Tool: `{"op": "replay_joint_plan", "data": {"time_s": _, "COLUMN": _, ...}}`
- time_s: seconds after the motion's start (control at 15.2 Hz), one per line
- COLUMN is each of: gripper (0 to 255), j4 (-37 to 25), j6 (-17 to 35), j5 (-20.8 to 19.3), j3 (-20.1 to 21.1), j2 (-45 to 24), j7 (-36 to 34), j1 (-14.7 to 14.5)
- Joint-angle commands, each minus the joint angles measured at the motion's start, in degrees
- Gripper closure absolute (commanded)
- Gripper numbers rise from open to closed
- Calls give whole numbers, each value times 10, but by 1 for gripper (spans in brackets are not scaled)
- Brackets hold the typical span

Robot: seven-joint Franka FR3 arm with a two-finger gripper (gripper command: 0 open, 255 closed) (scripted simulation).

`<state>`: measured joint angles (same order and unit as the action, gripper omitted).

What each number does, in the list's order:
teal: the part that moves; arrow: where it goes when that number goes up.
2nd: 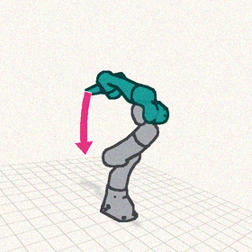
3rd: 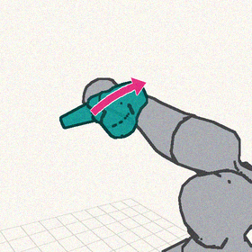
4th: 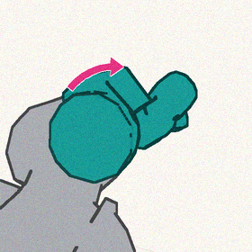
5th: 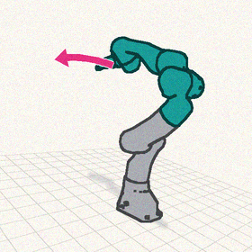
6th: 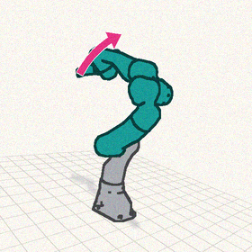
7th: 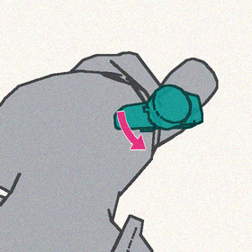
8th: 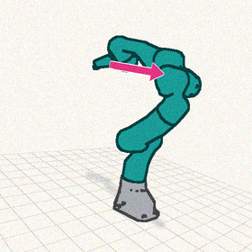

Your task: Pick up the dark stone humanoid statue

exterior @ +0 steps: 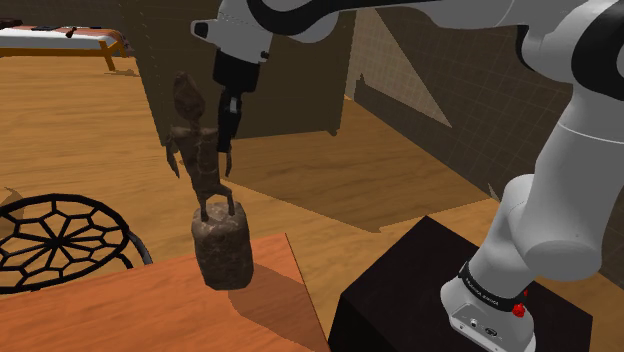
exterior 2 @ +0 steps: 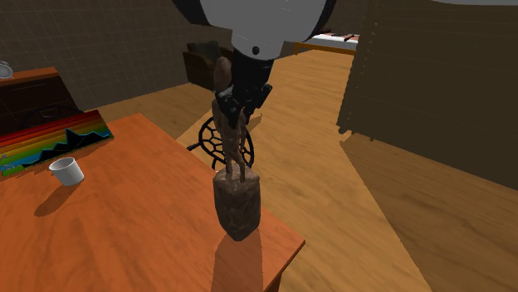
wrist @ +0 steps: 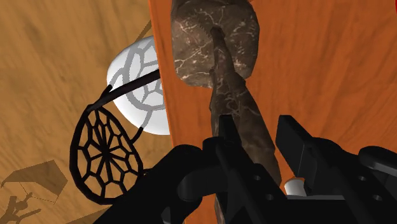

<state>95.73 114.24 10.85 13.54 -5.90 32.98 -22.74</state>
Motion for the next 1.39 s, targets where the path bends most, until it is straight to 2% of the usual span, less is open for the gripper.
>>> {"op": "replay_joint_plan", "data": {"time_s": 0.0, "gripper": 255, "j4": 0, "j6": 0, "j5": 0, "j3": 0, "j2": 0, "j7": 0, "j1": 0}}
{"op": "replay_joint_plan", "data": {"time_s": 0.26, "gripper": 255, "j4": 1, "j6": 1, "j5": 0, "j3": 0, "j2": 0, "j7": -1, "j1": 0}}
{"op": "replay_joint_plan", "data": {"time_s": 1.32, "gripper": 255, "j4": -139, "j6": -119, "j5": -12, "j3": 0, "j2": -19, "j7": -25, "j1": -2}}
